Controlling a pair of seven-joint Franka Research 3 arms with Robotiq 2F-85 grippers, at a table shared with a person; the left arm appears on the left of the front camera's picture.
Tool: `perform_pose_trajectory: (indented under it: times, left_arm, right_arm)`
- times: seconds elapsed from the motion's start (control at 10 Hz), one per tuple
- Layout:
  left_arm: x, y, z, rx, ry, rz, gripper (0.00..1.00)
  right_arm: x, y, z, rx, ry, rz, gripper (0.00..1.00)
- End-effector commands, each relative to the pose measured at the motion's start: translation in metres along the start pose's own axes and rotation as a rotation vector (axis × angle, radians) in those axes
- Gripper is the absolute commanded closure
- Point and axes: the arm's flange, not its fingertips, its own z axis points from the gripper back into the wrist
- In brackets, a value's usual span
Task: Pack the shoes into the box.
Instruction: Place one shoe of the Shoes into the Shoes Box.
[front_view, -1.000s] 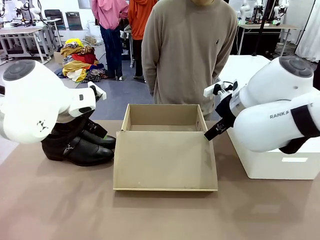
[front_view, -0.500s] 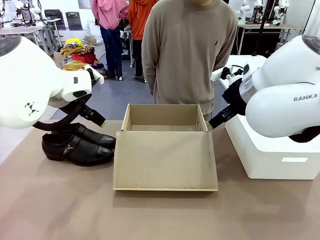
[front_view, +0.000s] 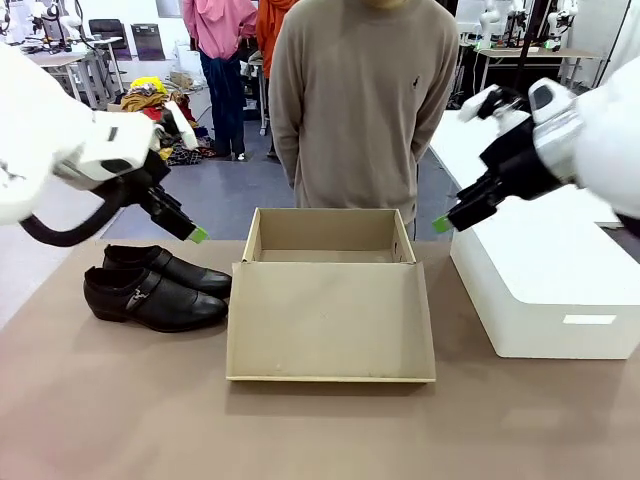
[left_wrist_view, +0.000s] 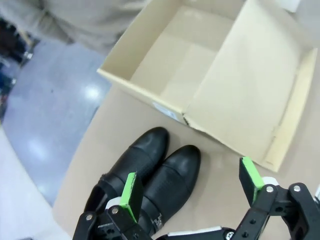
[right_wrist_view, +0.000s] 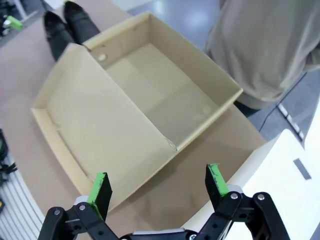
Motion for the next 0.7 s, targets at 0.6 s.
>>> perform_pose_trajectory:
  times: [0.6]
  left_arm:
    - [-0.015,0.030,0.066,-0.248,-0.136,-0.142,0.00]
  right_arm:
    - [-0.037,-0.015,0.055,0.186,-0.181,0.095,0.00]
